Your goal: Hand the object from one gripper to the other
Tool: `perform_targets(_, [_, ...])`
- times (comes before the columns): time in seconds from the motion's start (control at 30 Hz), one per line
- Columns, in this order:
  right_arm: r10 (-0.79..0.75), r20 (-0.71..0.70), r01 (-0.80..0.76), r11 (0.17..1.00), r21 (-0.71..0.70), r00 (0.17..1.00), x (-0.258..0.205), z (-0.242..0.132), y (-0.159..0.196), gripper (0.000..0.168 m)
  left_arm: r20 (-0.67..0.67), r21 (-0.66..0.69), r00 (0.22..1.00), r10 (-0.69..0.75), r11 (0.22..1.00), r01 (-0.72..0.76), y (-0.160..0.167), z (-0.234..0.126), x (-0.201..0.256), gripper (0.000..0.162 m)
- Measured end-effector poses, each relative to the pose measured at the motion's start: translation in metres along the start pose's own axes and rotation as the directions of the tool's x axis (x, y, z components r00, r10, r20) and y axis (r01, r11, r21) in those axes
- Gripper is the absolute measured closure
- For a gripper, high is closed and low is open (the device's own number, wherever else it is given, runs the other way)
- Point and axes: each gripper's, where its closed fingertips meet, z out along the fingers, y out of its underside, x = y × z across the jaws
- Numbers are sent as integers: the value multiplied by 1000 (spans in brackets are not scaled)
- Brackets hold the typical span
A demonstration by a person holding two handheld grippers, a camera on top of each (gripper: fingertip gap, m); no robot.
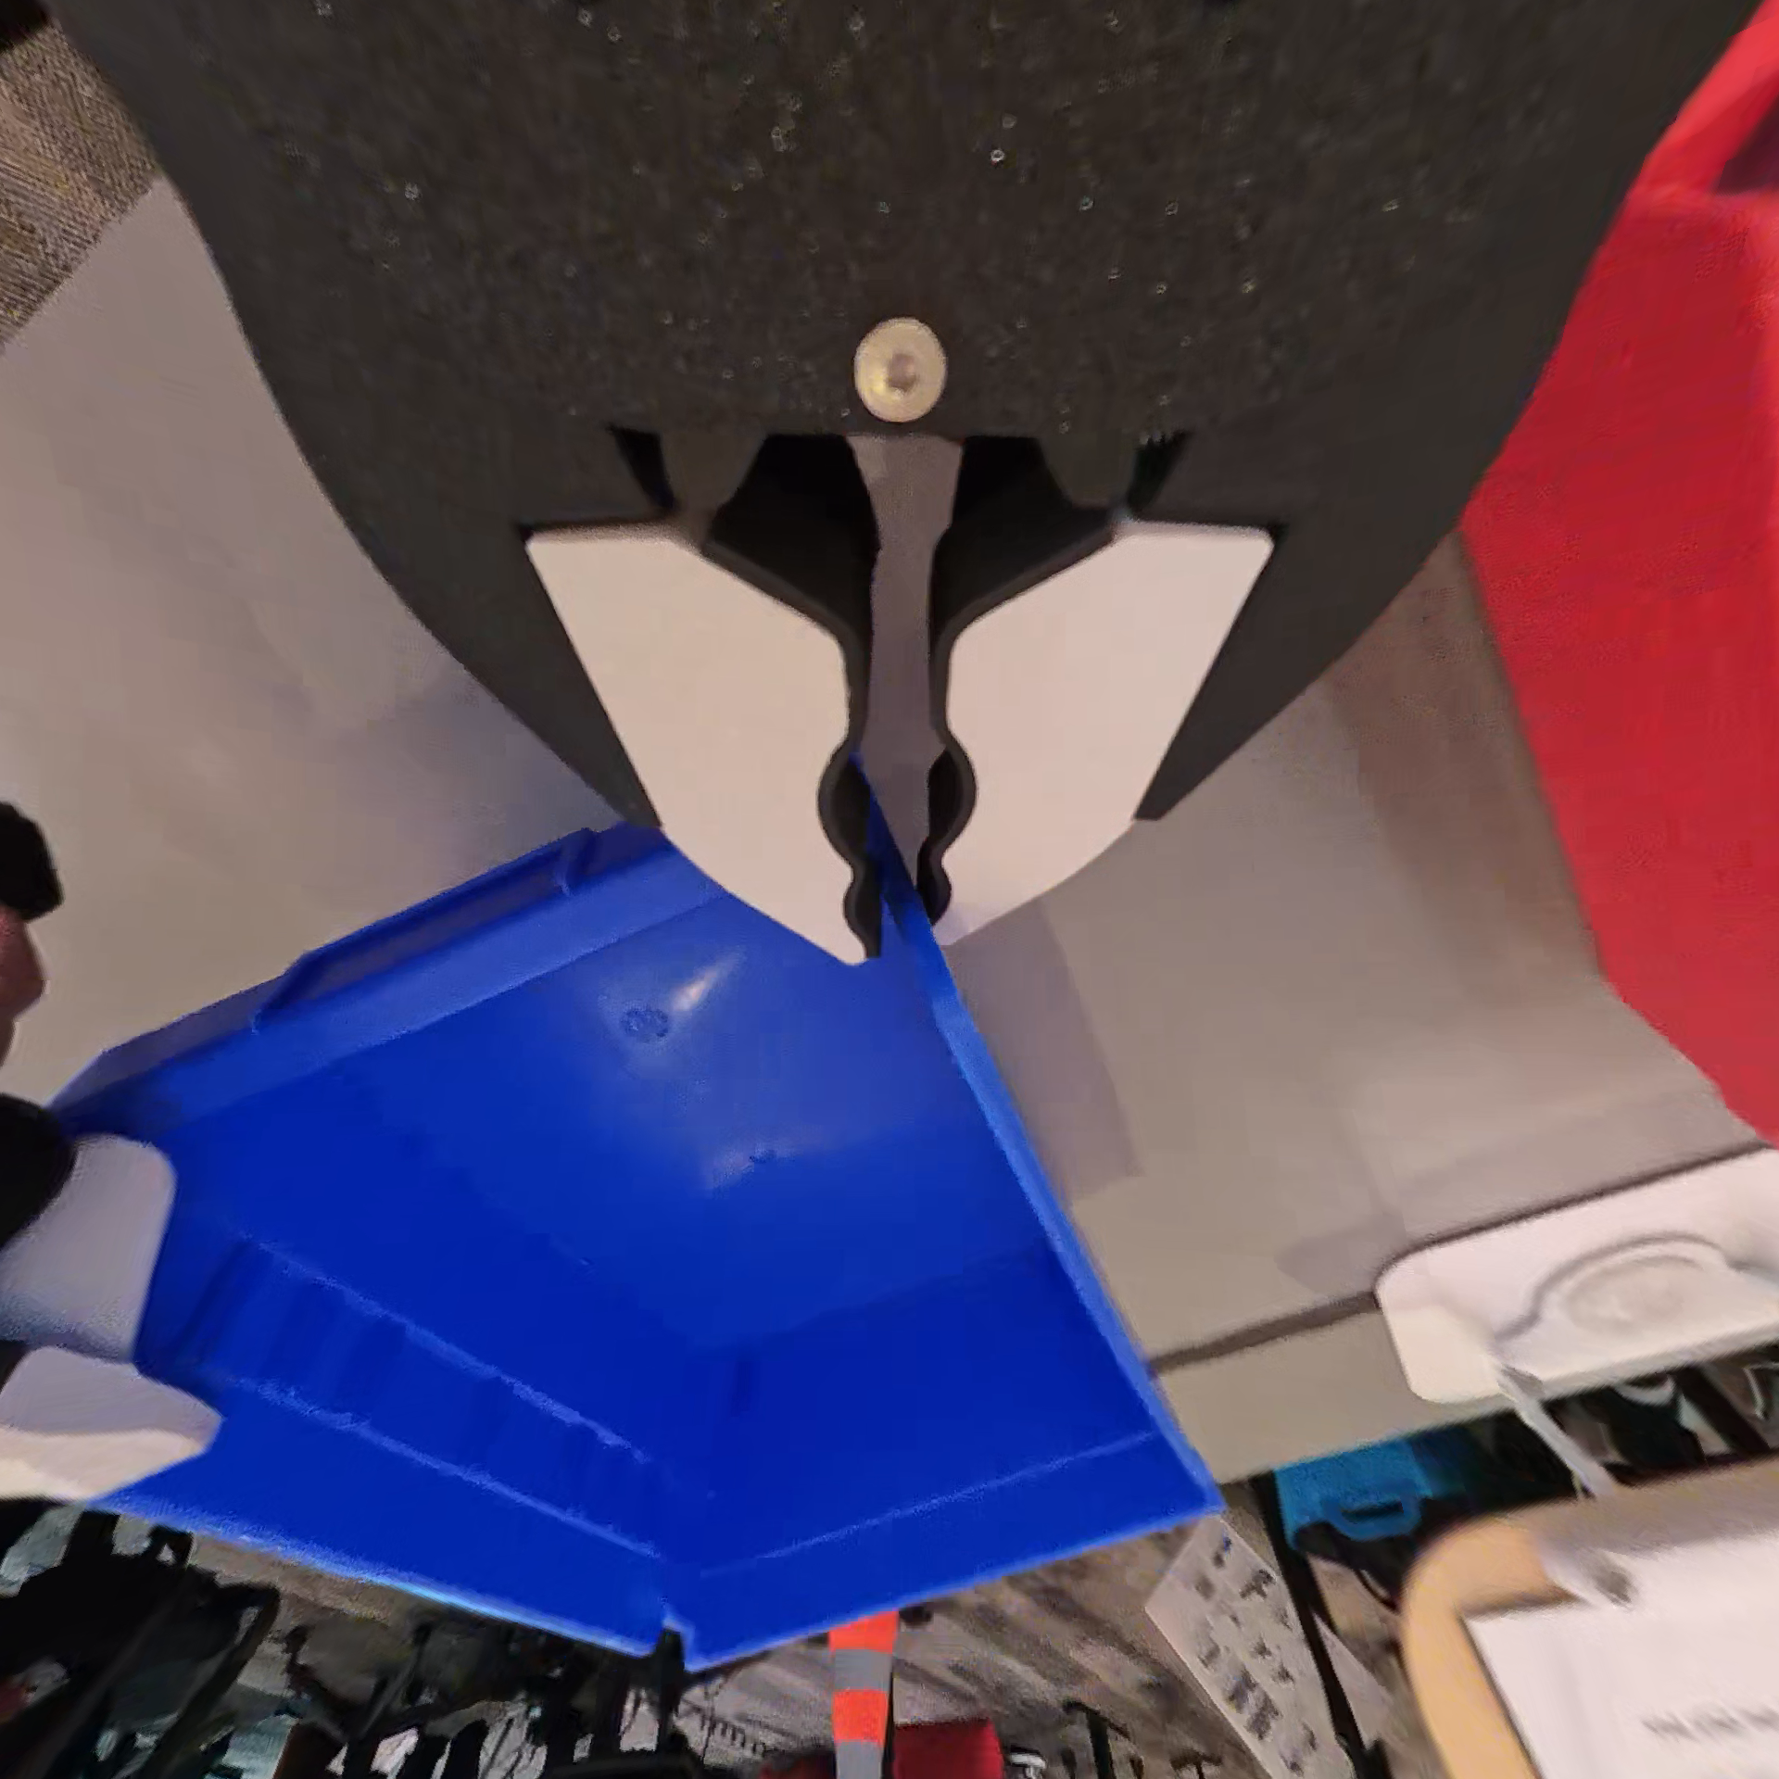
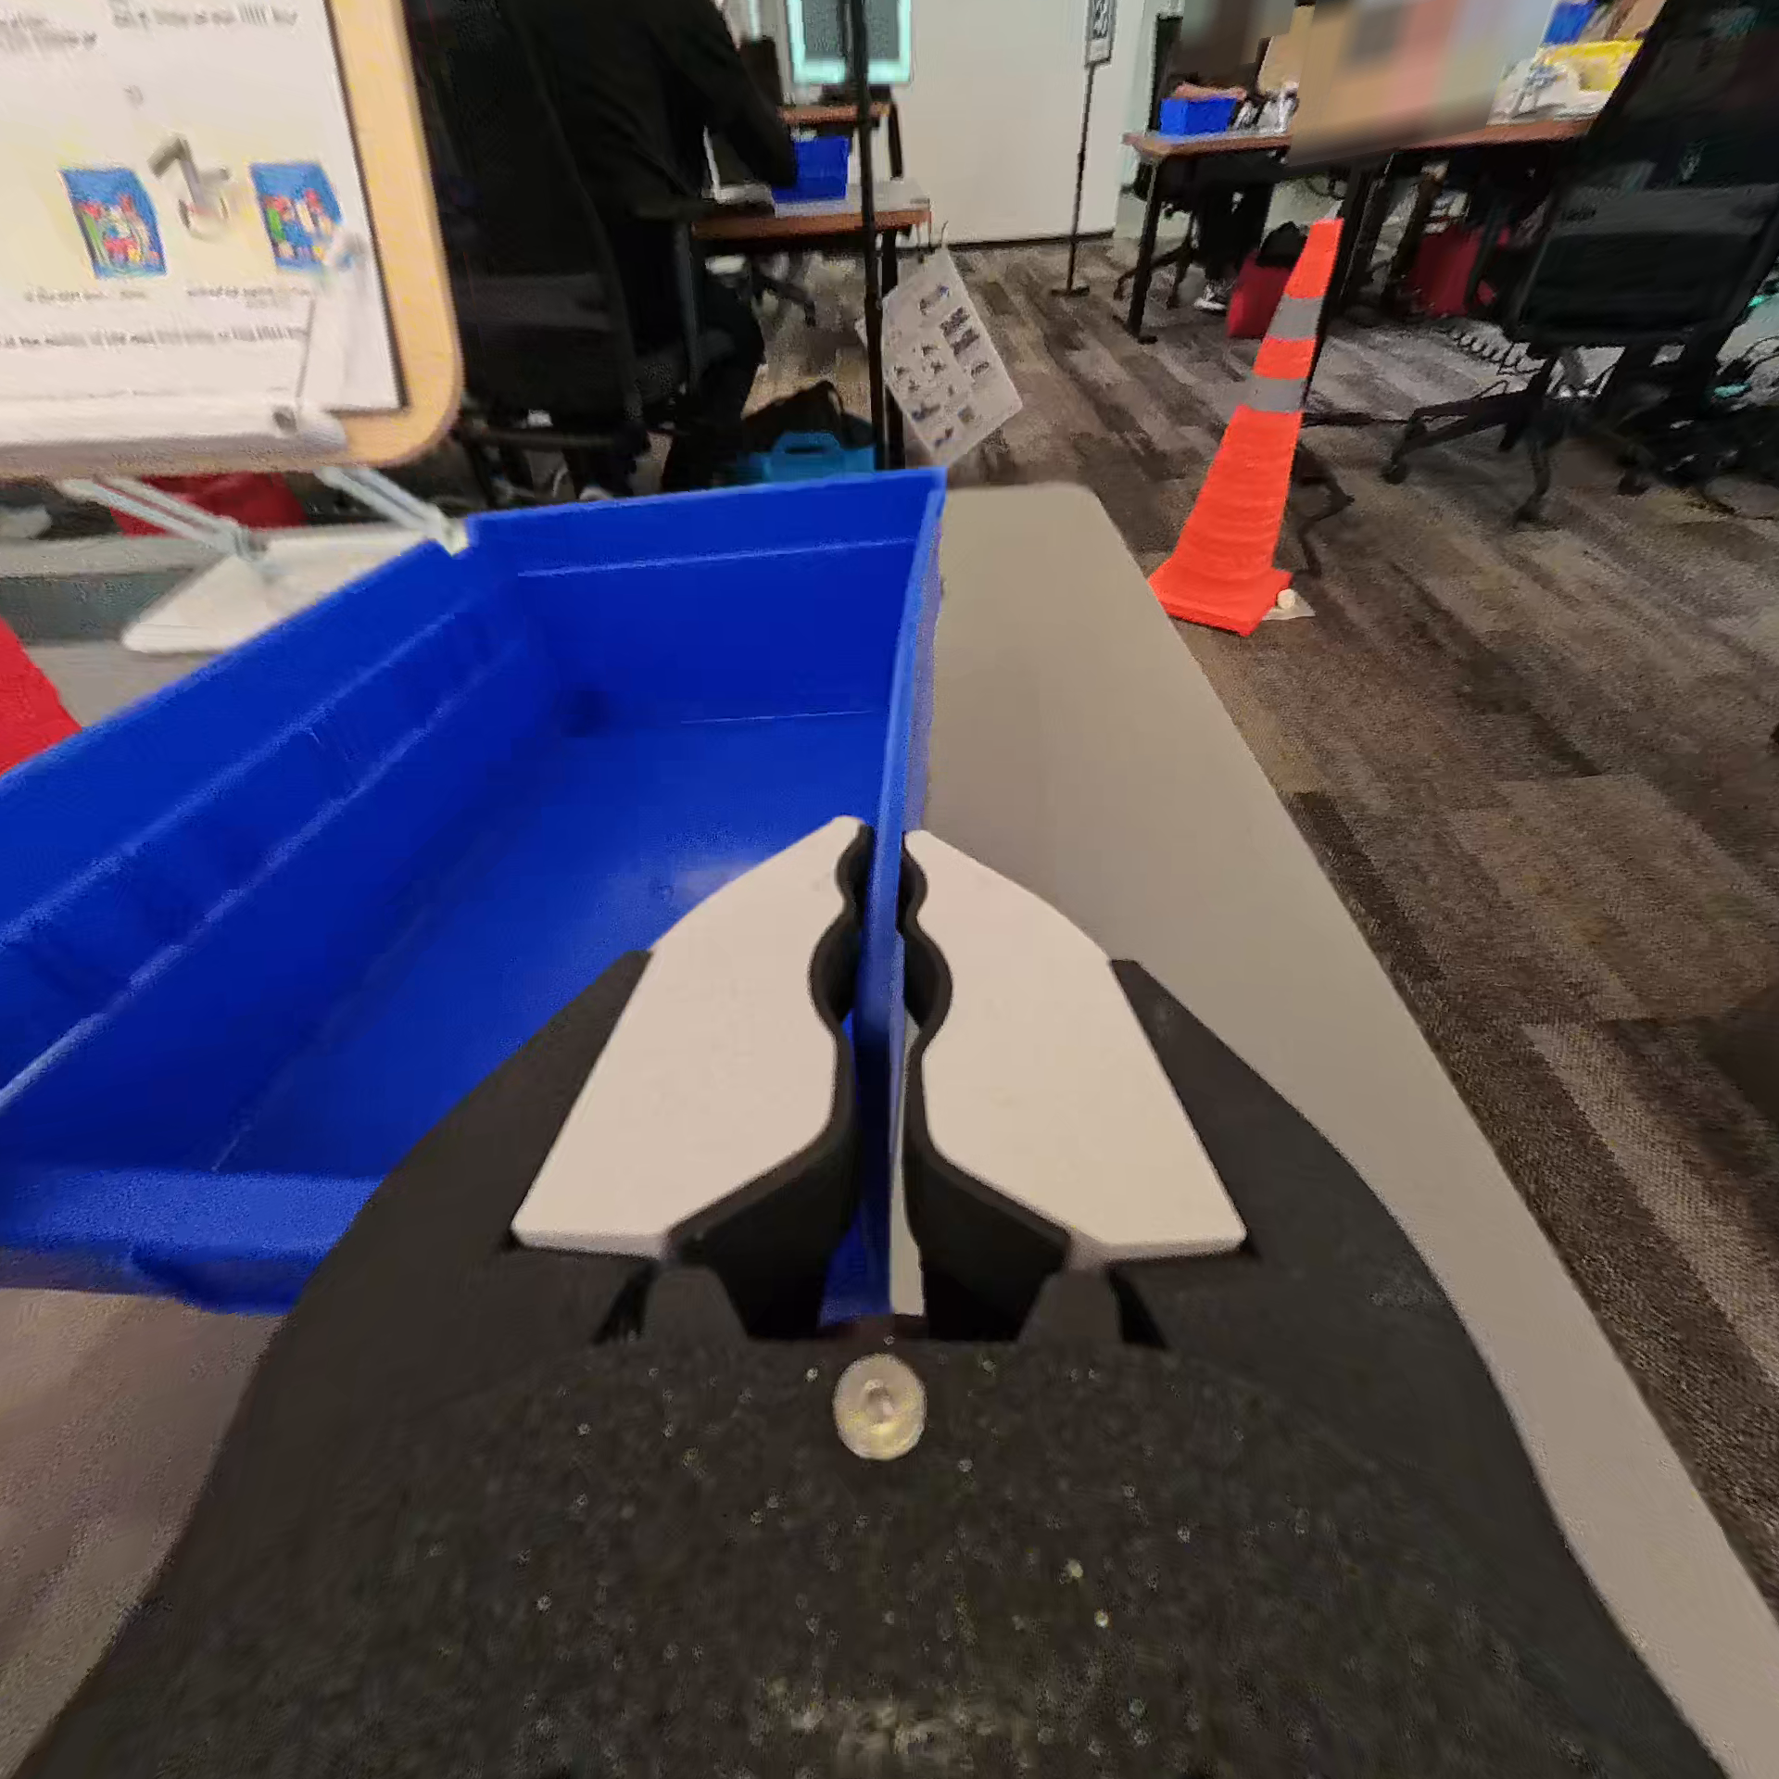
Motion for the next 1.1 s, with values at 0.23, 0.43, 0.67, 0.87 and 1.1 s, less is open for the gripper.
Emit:
perform_targets(0.23, [26,53,-21,994,-106,998,12,11,50,165,-19,-31,998,58,998,-59,36,9,18,151])
perform_targets(0.43, [-112,-111,105,992,-65,988,28,-1,32,133,-259,-54,964,-67,997,54,20,-36,34,110])
perform_targets(0.67, [-241,-121,258,954,155,963,-3,-48,-45,100,-208,107,977,-52,991,76,-29,-171,-98,82])
perform_targets(0.87, [-174,266,97,956,278,948,-163,-56,-84,98,232,25,963,-134,991,132,56,-190,-277,88])
perform_targets(1.1, [-1,487,38,997,-65,873,-363,-23,39,95,146,-76,965,-216,971,229,116,-159,-274,87])
